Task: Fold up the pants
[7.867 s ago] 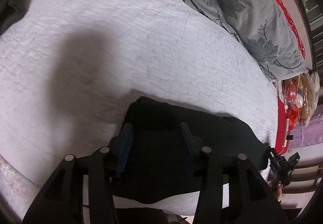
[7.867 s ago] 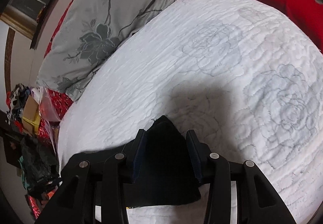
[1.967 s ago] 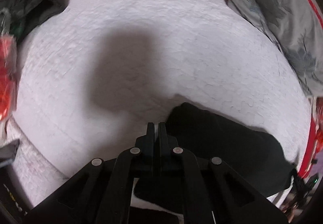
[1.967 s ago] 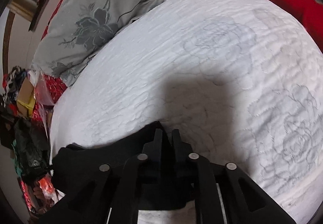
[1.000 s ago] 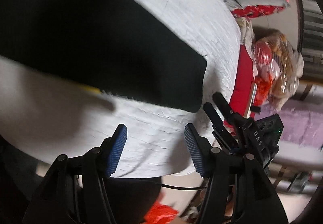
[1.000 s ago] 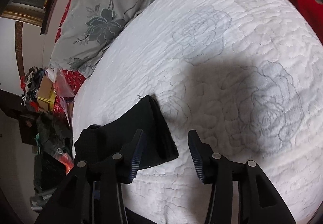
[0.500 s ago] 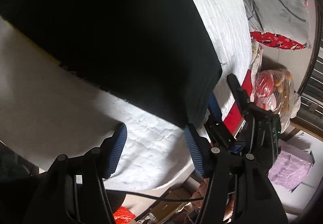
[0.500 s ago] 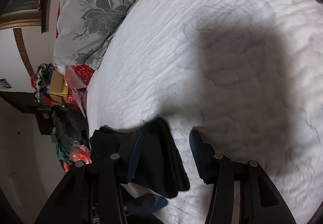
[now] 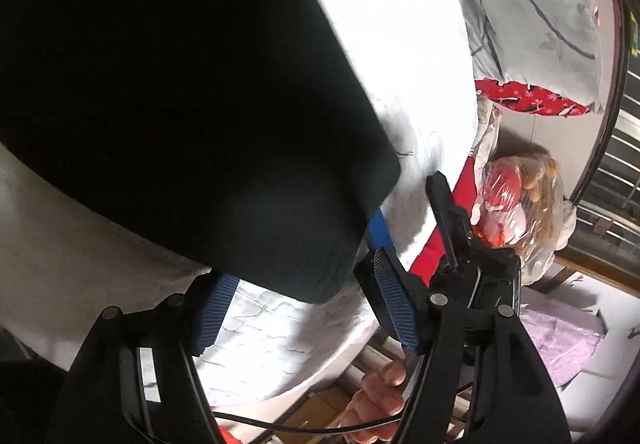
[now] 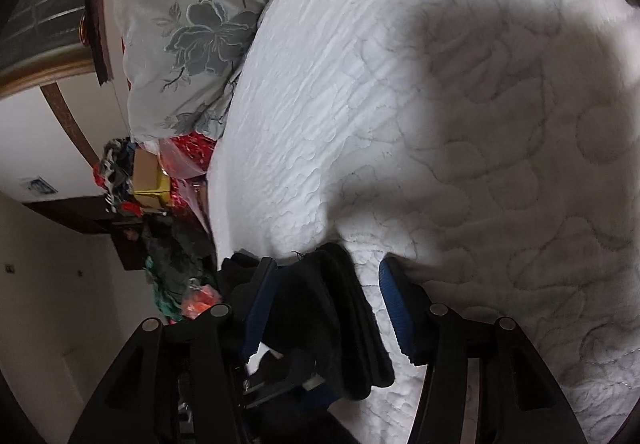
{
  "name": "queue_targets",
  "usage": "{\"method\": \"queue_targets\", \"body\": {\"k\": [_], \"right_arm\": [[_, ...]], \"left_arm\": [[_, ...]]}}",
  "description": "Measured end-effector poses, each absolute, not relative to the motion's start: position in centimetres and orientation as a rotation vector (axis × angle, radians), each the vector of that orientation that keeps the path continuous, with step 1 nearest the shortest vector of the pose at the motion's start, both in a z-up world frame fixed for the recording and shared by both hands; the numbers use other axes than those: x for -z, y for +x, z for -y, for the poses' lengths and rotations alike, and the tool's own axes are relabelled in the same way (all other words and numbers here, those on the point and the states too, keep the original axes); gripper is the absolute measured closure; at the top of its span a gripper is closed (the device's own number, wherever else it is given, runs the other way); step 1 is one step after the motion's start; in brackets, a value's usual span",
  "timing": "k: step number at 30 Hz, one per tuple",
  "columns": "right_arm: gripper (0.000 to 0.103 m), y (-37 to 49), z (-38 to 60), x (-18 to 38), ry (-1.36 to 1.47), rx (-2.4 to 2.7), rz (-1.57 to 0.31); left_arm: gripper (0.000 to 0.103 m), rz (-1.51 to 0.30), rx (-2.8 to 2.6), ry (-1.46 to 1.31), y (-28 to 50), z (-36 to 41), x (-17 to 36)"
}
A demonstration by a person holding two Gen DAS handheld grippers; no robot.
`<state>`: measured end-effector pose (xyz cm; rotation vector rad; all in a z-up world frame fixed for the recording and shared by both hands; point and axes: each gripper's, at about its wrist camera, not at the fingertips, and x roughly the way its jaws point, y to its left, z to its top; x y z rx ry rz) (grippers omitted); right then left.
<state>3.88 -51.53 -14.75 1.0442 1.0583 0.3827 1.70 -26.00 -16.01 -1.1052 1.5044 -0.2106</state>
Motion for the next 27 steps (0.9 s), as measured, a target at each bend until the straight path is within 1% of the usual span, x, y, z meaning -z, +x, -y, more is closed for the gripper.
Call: {"method": "queue_targets", "body": {"k": [1, 5, 10, 12, 14, 15, 17, 18, 19, 21, 27], "right_arm": [[0.048, 4.0, 51.5, 14.8, 1.047, -0.386, -1.065], [0.047, 5.1, 50.9, 15.1, 1.061, -0.409, -1.103], [0.046, 6.8, 48.8, 14.9, 0.976, -0.456, -1.186], [0.052, 7.1, 48.3, 14.4, 0.911, -0.457, -1.201], [0.078, 7.1, 48.2, 14.1, 0.85, -0.441, -1.195], [0.081, 6.9, 48.4, 14.3, 0.839, -0.426, -1.194], [0.085, 6.6, 48.7, 14.6, 0.857, -0.42, -1.176], [0.086, 6.5, 48.6, 14.5, 0.85, -0.414, -1.162], [0.087, 6.3, 48.5, 14.4, 0.836, -0.407, -1.15], [0.088, 6.1, 48.2, 14.2, 0.827, -0.395, -1.137], [0.09, 4.8, 48.1, 12.7, 0.821, -0.362, -1.09]], "left_arm": [[0.04, -1.497, 0.222, -1.098, 1.4, 25.8, 16.0], [0.041, -1.493, 0.261, -1.082, 1.0, 25.7, 16.0], [0.041, -1.488, 0.279, -1.082, 1.3, 26.0, 16.0], [0.04, -1.485, 0.292, -1.084, 1.8, 26.3, 16.0], [0.041, -1.482, 0.314, -1.084, 2.1, 26.3, 16.0], [0.043, -1.48, 0.327, -1.075, 2.1, 26.4, 15.9], [0.065, -1.486, 0.349, -1.038, 2.4, 26.6, 16.0], [0.084, -1.504, 0.362, -1.019, 2.7, 26.8, 16.3], [0.087, -1.52, 0.364, -1.018, 3.1, 27.0, 16.7], [0.089, -1.54, 0.372, -1.05, 3.3, 26.7, 17.1], [0.091, -1.526, 0.419, -1.025, 3.3, 26.2, 15.0]]}}
